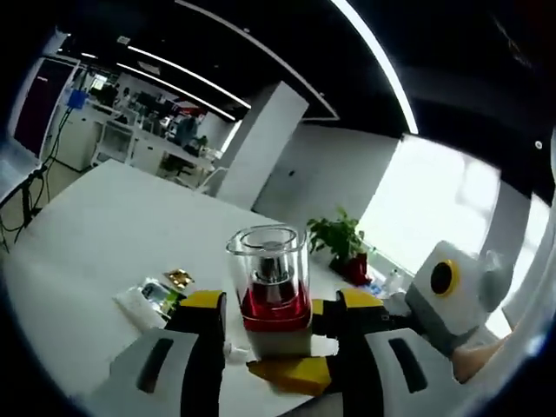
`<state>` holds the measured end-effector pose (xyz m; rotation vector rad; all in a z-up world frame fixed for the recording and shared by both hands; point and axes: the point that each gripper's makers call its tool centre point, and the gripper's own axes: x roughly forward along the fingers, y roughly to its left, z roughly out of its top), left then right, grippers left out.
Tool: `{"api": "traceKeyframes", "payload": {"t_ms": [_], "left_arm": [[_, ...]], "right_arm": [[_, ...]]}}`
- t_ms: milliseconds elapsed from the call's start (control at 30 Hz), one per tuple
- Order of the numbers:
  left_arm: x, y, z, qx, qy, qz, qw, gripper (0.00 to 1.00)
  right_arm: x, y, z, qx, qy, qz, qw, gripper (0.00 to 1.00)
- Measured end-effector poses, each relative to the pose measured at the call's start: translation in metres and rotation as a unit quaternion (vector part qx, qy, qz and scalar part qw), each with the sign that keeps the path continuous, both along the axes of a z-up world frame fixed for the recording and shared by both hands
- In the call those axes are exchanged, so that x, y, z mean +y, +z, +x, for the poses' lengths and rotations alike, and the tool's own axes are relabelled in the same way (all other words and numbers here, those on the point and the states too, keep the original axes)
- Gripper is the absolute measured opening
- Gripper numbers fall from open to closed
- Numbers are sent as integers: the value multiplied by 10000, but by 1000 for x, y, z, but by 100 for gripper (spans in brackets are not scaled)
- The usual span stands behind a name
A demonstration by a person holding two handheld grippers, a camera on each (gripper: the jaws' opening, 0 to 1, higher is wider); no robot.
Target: Arrange the skincare products in the storage area until every visible bottle or jar stands upright without overlapping.
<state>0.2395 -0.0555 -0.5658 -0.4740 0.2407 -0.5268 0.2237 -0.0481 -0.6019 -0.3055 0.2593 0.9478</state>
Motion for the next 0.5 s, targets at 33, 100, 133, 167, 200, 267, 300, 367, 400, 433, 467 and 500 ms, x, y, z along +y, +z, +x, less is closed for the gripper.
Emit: {"api": "traceKeyframes", "payload": {"t_ms": [33, 100, 133, 167, 200, 267, 300, 367, 400, 433, 467, 500], "left_arm": [[-1, 2, 0, -31, 3, -12, 10000, 34], [-1, 2, 0, -44, 18, 3, 10000, 32], [-3, 1, -1, -11, -32, -18, 10000, 32], [-3, 0, -1, 6, -26, -24, 10000, 31], [-4, 0, -1, 12, -32, -6, 10000, 31], [-4, 0, -2, 22, -33, -4, 10000, 30], [-4, 1, -2, 11, -11, -10, 10000, 30], [0, 5, -1, -19, 52, -91, 9999, 26], [-1, 6, -2, -18, -13, -130, 9999, 26], [-1, 8, -2, -29, -8, -152, 9999, 26], [-1, 11, -3, -102, -30, -150, 9998, 26], [-1, 13, -3, -135, -42, -130, 9998, 26]], "right_arm": [[0, 1, -1, -8, -10, -3, 10000, 28], [0, 4, -1, -62, -63, 28, 10000, 28], [0, 6, -1, -89, -74, 40, 9999, 28], [0, 7, -1, -88, -81, 48, 9999, 28], [1, 9, -1, -116, -90, 58, 9999, 28], [3, 14, -1, -185, -89, 75, 9998, 28], [4, 15, -2, -207, -81, 80, 9997, 28], [4, 18, -1, -263, -89, 73, 9996, 28], [4, 20, 0, -324, -77, 87, 9994, 28], [5, 22, 0, -299, -93, 122, 9994, 28], [5, 25, 1, -354, -83, 143, 9992, 28], [6, 26, 1, -355, -81, 165, 9992, 28]]}}
